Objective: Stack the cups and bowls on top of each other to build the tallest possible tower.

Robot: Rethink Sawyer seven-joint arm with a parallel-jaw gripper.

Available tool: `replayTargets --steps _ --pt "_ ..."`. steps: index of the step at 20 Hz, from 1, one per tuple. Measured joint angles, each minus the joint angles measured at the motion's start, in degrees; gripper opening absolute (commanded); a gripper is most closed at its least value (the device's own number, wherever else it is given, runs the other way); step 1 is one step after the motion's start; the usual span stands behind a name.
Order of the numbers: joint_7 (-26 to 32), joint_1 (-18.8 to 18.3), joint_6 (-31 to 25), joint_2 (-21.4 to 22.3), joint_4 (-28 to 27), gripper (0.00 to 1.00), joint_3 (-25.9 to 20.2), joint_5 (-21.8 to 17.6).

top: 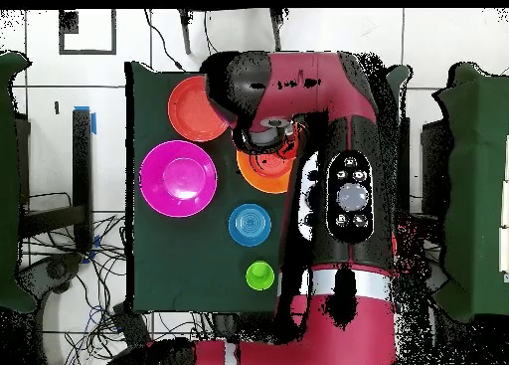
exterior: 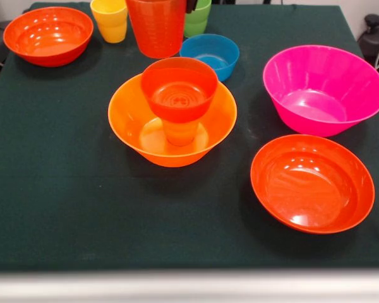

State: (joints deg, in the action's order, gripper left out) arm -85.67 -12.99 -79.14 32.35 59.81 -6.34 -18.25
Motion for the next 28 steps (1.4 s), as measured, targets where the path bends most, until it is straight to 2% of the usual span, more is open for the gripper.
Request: replayTargets --steps 14,28 --pt "0.00 0.24 -0.87 -0.44 -2.41 0.00 1.62 1.47" --pt "0.00 0.30 -0.89 -3.52 -5.65 0.00 2.52 2.52"
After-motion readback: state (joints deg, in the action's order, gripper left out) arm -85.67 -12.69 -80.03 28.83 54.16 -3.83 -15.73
